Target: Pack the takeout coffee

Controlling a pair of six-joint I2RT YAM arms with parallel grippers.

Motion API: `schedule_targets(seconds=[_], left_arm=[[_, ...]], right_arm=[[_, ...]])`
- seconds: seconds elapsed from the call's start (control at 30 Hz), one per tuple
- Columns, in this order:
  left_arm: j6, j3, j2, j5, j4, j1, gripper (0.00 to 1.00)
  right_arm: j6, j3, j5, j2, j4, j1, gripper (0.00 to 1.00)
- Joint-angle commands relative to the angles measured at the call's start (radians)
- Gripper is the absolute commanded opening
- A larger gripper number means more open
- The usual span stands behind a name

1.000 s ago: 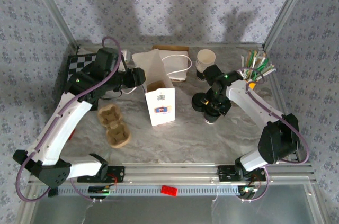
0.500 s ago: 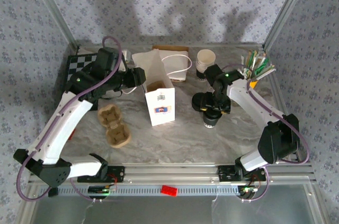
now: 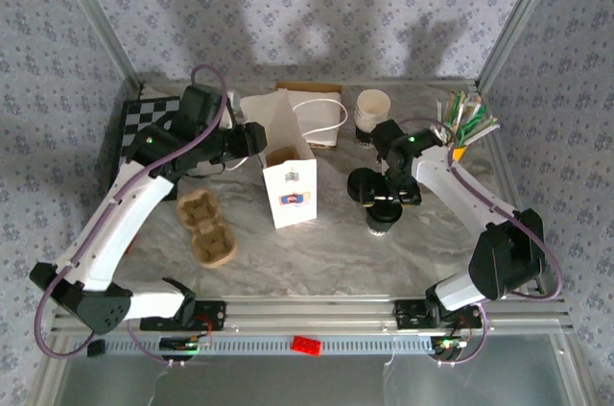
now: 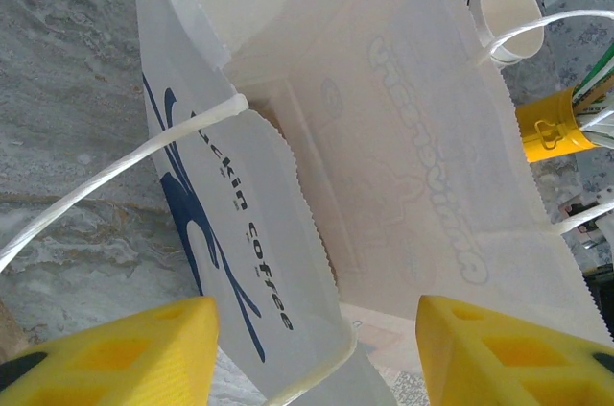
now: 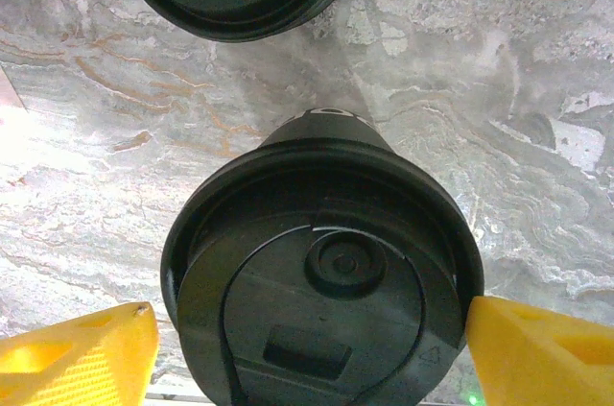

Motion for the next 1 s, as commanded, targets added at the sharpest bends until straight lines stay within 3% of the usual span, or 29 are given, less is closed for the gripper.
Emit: schedule_targets(seconds=[0.0, 0.33, 0.67, 0.97], left_arm=[[0.005, 0.052, 0.005, 0.013, -0.01, 0.009, 0.57], [0.026, 0.045, -0.017, 0.021, -0.026, 0.023, 0.57], [0.043, 0.032, -0.024, 0.05, -0.021, 0.029, 0.58], [0.038, 0.022, -0.024, 0.052, -0.012, 0.028, 0.58]], right_arm=[[0.041, 0.054, 0.028, -0.026, -0.062, 0.009, 0.86], [0.459, 0.088, 0.116, -0.043, -0.116, 0.079, 0.89], [0.4, -0.006, 0.024, -0.064, -0.03, 0.056, 0.91], [0.366, -0.032, 0.078, -0.055, -0.02, 0.057, 0.87]])
